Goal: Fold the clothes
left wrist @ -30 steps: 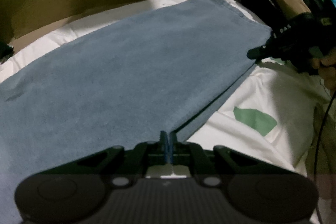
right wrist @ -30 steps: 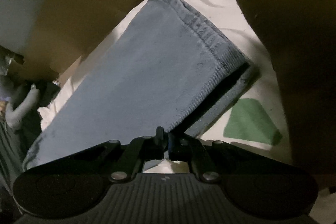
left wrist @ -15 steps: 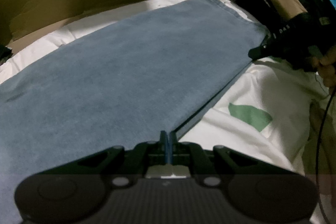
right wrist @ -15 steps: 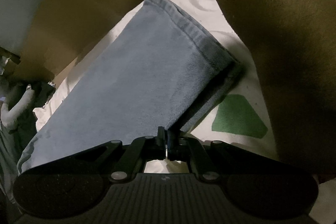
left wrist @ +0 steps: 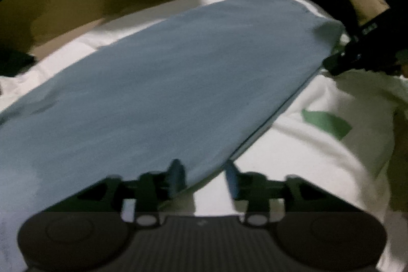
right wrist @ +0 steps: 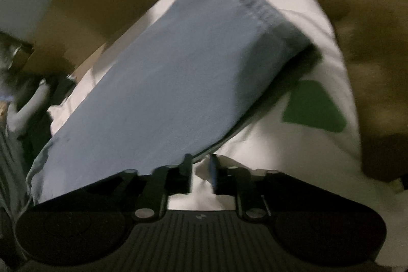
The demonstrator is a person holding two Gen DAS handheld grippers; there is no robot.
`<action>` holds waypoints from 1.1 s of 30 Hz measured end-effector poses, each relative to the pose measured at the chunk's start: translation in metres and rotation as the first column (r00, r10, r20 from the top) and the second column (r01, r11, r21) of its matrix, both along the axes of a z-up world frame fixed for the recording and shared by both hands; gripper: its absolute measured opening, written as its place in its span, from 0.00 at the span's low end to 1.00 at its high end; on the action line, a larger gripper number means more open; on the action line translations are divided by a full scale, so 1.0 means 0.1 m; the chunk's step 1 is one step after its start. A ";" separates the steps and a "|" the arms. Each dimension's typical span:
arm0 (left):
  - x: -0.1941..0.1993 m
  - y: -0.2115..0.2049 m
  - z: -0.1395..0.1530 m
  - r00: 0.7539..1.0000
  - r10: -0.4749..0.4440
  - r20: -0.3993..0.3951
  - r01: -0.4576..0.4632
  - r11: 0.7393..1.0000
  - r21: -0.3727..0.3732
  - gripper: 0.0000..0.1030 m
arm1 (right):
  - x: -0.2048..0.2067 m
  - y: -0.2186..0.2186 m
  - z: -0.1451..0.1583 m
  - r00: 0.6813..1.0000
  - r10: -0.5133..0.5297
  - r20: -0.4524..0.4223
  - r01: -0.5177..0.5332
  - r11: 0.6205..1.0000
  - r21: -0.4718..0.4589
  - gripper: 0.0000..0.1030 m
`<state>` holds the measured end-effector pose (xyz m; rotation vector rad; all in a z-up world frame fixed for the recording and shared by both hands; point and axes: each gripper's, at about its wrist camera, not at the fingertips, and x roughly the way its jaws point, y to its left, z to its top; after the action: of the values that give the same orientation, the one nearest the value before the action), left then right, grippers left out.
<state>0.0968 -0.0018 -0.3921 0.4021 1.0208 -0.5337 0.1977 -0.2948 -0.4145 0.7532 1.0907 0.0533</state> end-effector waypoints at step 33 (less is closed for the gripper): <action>-0.15 1.05 0.13 0.944 0.295 0.149 -0.303 0.952 0.033 0.36 | 0.13 1.28 0.29 0.881 0.467 0.079 -0.463 0.884 -0.067 0.35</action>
<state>0.0814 0.1036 -0.3795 0.3214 0.9382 -0.1997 0.2108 -0.1673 -0.3860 0.4267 1.1594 0.4687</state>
